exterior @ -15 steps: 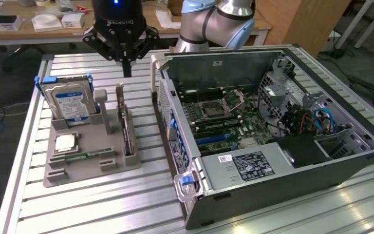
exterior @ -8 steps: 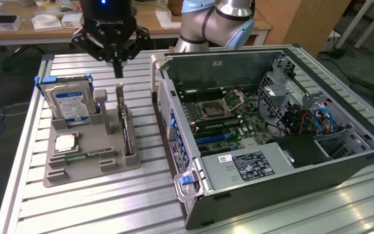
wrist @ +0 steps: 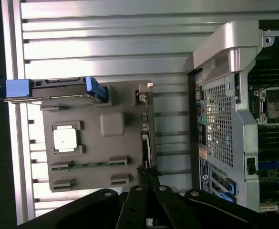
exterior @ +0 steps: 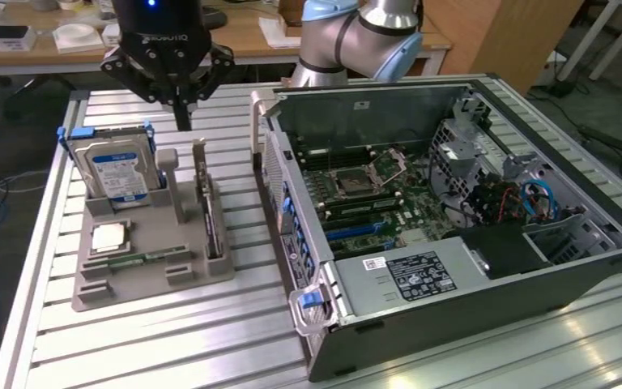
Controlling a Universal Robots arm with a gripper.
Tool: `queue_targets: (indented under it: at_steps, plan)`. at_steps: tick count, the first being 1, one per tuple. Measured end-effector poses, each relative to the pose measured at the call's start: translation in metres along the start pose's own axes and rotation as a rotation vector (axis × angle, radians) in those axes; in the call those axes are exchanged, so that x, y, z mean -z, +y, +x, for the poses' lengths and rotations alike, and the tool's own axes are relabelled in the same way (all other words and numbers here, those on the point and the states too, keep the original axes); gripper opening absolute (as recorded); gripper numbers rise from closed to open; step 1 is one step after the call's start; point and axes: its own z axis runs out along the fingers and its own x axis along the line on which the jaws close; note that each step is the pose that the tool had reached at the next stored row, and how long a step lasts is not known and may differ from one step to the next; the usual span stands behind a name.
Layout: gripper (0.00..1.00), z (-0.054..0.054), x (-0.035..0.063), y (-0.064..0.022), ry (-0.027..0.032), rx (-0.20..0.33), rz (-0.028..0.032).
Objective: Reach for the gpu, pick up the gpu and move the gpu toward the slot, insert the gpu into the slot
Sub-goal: 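Reach for the gpu, then pick up the gpu and move the gpu toward the slot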
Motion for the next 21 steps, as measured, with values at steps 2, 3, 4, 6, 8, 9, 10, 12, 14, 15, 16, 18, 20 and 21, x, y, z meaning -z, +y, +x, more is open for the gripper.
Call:
queue_targets:
  at_steps: [2,3,4,6,8,9,10,12,14,15,16,18,20,21]
  plan:
    - [0.10,0.0000,0.0000,0.0000,0.0000,0.000,0.0000]
    - [0.10,0.0001,0.0000,0.0000,0.0000,0.000,-0.0001]
    - [0.10,0.0001,0.0000,0.0000,0.0000,0.000,-0.0001]
    - [0.10,0.0001,0.0000,0.0000,0.0000,0.000,-0.0001]
    - [0.10,0.0001,0.0000,0.0000,0.0001,0.000,0.0000]
    - [0.10,0.0001,0.0000,0.0000,0.0001,0.000,0.0000]
    - [0.10,0.0001,0.0000,0.0000,0.0001,0.000,0.0000]
    - [0.10,0.0001,0.0000,0.0000,0.0000,0.000,0.0000]
    - [0.11,0.0002,0.0000,-0.0002,0.0000,0.000,0.0000]
    - [0.11,0.0002,0.0000,-0.0004,0.0001,0.000,0.0000]
    - [0.16,0.0001,0.0001,-0.0007,0.0001,0.000,0.0000]
    - [0.29,0.0000,0.0000,-0.0011,0.0001,0.000,-0.0001]
    - [0.35,-0.0001,0.0001,-0.0019,0.0001,0.002,-0.0001]
    - [0.41,-0.0001,0.0001,-0.0023,0.0002,0.002,0.0000]
